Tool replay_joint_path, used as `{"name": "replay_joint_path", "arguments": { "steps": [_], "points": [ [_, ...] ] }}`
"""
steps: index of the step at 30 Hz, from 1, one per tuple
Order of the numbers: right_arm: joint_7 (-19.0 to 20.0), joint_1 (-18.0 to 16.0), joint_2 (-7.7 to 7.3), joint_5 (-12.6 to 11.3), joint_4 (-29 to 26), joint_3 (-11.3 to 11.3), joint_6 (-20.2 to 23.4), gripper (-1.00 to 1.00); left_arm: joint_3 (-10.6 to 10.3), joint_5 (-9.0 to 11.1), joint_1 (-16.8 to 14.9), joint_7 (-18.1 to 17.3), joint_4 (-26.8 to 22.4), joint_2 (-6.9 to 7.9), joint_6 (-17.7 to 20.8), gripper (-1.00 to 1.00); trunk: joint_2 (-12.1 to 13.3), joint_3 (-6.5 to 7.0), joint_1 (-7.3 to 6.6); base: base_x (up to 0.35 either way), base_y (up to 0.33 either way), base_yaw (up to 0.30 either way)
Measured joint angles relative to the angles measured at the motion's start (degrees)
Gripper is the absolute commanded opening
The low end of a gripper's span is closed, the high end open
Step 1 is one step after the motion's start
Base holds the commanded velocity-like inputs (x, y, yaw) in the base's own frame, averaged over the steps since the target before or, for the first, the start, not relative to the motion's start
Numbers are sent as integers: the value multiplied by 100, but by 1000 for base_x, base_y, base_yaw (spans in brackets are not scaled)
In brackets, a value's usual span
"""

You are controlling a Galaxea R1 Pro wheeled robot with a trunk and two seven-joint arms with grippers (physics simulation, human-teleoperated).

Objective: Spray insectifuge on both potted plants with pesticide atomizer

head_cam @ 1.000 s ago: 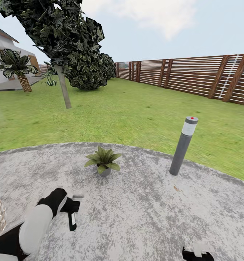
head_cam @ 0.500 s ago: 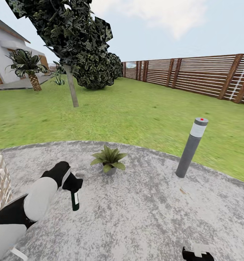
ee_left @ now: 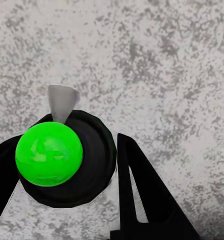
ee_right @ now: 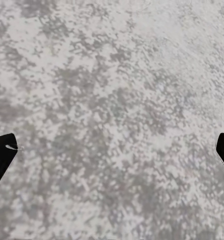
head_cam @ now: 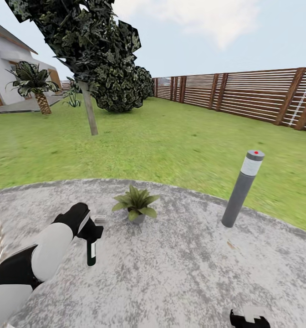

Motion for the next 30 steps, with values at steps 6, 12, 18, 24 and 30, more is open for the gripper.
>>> {"name": "replay_joint_path", "arguments": {
  "steps": [6,12,18,24,30],
  "points": [
    [5,0,-7,10,0,0,1,100,1,2,0,-2,0,-3,-6,-100,0,0,0,337,-3,0],
    [-5,0,-3,4,5,2,1,100,4,3,8,-1,0,-48,-3,-100,0,0,0,339,16,0],
    [-4,0,24,1,16,8,-8,100,2,-6,47,1,16,-54,-13,-100,0,0,0,339,79,62],
    [-6,0,23,-5,12,4,-8,100,-4,-10,46,-2,52,-144,-14,-100,0,0,0,339,-44,151],
    [-5,0,4,-5,5,0,-3,100,4,-9,51,-8,95,-232,-17,-100,0,0,0,304,-125,7]
  ]
}}
